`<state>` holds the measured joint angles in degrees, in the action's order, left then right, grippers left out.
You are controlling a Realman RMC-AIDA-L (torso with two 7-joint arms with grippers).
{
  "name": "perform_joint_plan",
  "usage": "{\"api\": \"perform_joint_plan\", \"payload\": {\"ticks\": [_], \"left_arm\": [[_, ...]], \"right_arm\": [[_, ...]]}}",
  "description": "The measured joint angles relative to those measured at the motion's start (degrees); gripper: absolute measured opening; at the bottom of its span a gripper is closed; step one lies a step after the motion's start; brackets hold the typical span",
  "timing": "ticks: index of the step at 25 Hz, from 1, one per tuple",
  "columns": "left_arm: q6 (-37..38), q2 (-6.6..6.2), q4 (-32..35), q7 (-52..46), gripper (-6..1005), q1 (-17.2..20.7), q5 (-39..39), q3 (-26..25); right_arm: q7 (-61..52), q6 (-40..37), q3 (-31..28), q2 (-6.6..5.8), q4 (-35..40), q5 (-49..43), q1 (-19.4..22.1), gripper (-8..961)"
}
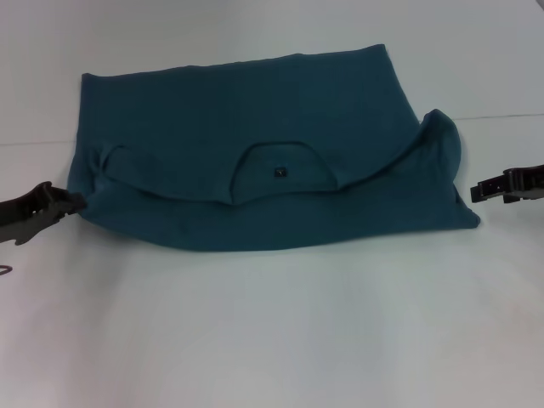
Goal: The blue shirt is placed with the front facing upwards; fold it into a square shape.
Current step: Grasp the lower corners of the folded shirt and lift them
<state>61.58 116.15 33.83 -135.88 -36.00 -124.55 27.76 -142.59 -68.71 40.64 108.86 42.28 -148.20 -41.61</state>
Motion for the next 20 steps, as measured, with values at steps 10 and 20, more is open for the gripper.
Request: {"api": "perform_joint_plan", "payload": {"ticks": [10, 20], "left_arm": [[-0.66, 0.26, -0.33, 0.1, 25, -0.12, 0.01, 0.01], [-1.29, 0.44, -0.64, 0.18, 26, 0.02, -0.08, 0.01]], "right_arm": [[0.61, 8.54, 2.63, 1.89, -5.21, -0.1, -0.53, 646], [0.49, 12.52, 4.09, 3.67, -5.99, -0.16, -0.83, 643]]}}
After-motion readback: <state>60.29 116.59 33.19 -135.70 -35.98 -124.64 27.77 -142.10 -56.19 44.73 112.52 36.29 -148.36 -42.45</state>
